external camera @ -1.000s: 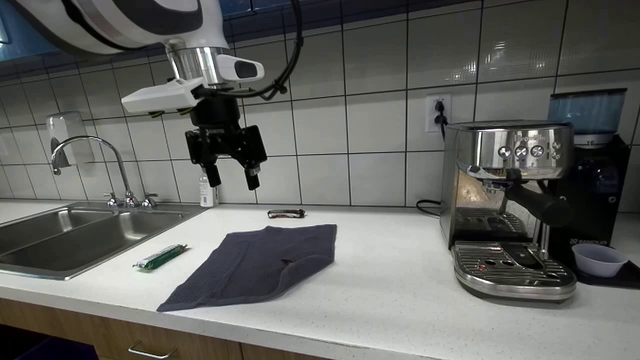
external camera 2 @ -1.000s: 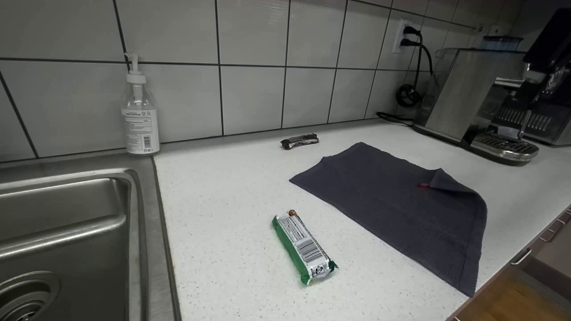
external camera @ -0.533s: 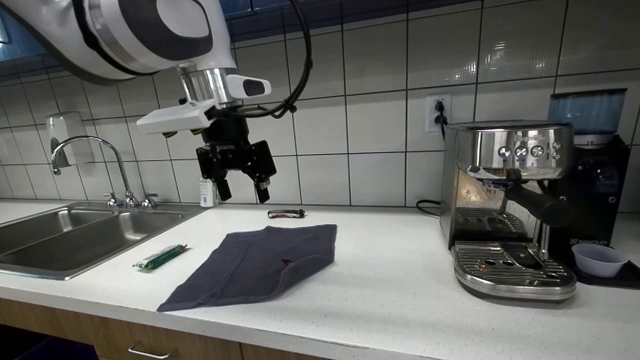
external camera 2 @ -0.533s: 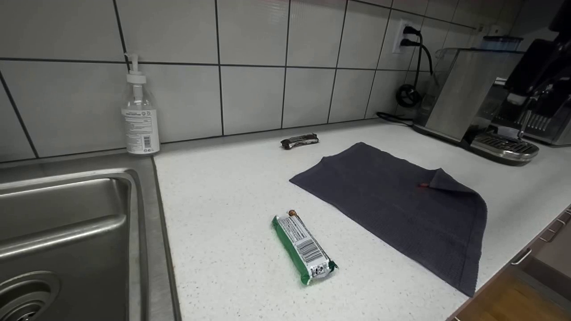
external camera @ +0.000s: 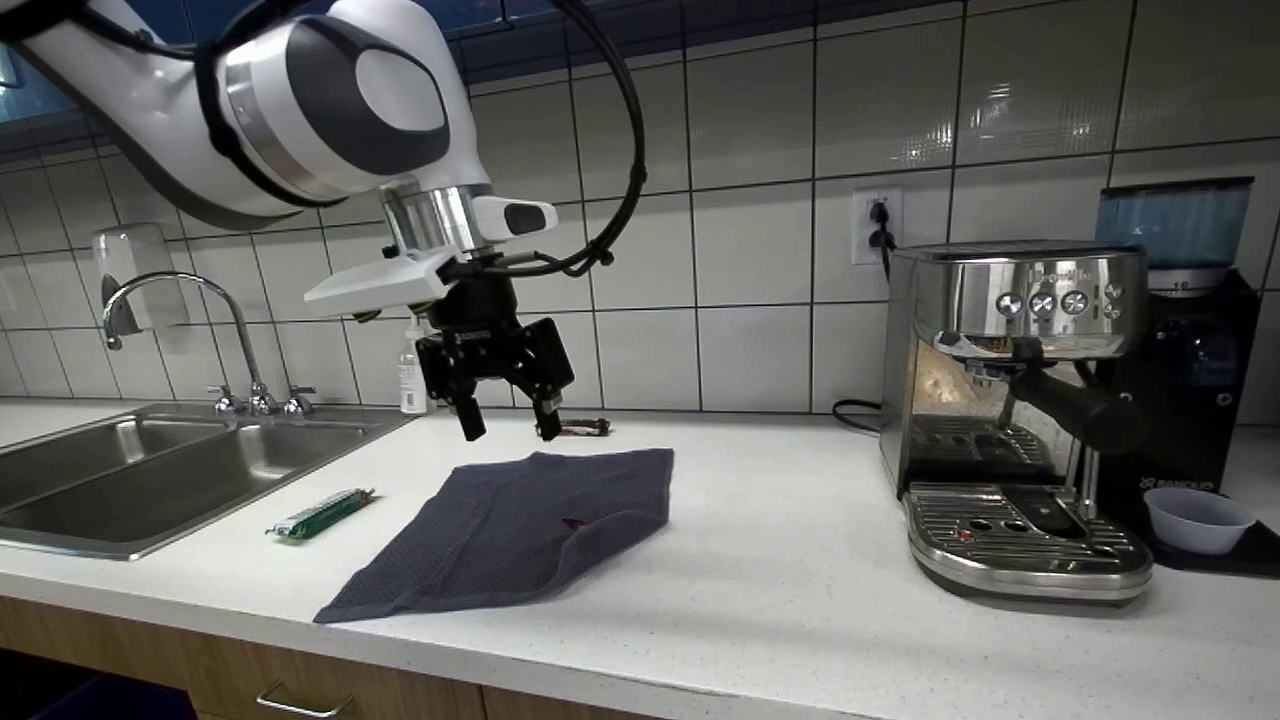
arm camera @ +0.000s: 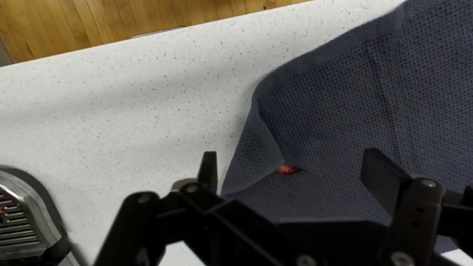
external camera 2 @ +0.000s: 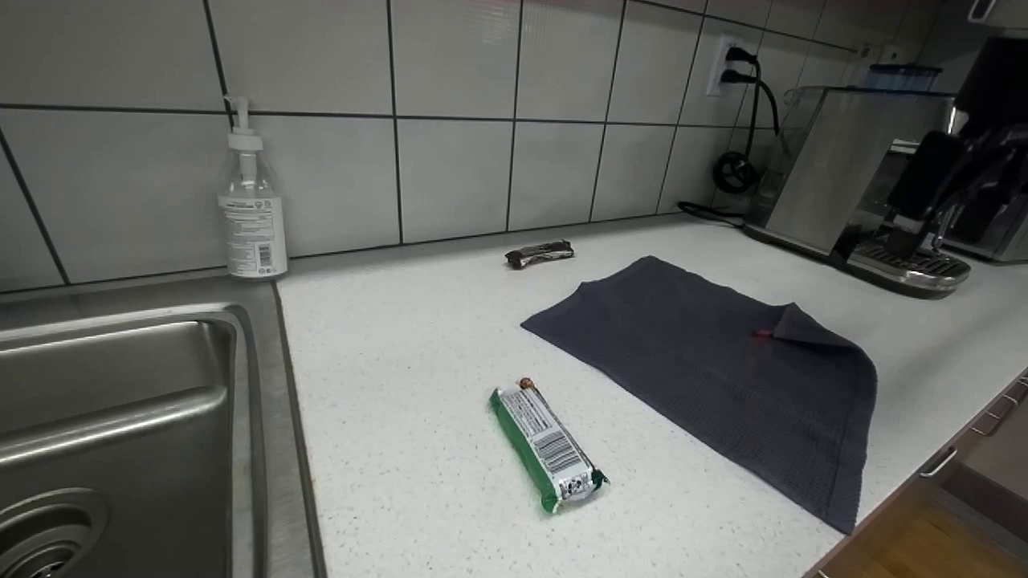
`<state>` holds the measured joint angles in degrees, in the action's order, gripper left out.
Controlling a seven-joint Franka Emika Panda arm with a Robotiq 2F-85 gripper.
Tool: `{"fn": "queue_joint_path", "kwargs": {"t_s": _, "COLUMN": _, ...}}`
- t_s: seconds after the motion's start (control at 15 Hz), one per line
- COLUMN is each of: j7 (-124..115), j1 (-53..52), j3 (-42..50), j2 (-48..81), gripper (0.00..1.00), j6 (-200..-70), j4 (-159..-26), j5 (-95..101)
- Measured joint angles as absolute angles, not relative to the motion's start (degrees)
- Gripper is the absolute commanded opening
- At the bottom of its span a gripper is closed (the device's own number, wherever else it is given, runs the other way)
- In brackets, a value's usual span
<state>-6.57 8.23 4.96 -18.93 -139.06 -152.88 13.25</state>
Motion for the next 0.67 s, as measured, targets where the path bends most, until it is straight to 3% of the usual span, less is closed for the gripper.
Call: {"fn": "queue_joint_path", "kwargs": {"t_s": 0.67, "j7": -14.6, "j1": 9.3, "j3": 4.9, "j2": -10.7, "gripper": 1.0, "j6": -142.7, "j4": -152.8, "j5": 22.0}}
